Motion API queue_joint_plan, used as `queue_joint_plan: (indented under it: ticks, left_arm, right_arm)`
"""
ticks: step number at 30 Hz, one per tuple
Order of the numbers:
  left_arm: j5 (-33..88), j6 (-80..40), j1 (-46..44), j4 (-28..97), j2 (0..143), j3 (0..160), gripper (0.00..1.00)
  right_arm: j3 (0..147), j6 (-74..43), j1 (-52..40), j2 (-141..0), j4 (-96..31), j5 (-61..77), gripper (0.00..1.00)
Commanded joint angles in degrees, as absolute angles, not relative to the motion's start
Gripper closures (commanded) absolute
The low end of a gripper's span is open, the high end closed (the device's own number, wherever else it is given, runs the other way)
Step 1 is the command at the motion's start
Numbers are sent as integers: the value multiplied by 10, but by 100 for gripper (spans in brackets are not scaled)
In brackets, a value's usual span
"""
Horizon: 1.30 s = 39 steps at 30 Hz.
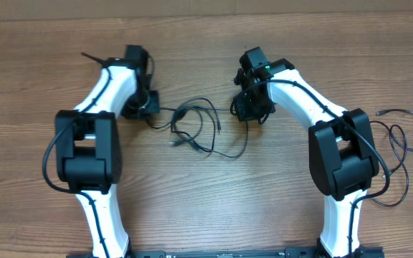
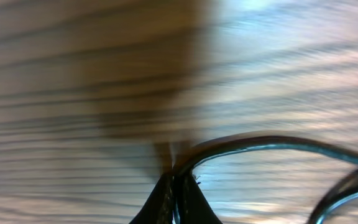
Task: Untangle cables
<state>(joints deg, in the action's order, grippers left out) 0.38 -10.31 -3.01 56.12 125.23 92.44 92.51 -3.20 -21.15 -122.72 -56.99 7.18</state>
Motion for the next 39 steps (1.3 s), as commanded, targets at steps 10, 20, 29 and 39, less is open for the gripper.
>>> queue_joint_plan:
  ticks: [10,20,29,39]
  left_arm:
    - [15,-138,65,569,1254,909,96]
    - [15,-140,65,569,1254,908,96]
    - [15,-142,65,567,1254,908,96]
    - [-7,-142,66,572,1254,908,94]
  right_arm:
    - [922,-140,-161,-1210,-575,-142,96]
    - [922,-220,-43,-1210,-566,-148,96]
    - [922,-159,13,-1210,-541,22,96]
    - [922,-38,-2,-1210,-546,167,96]
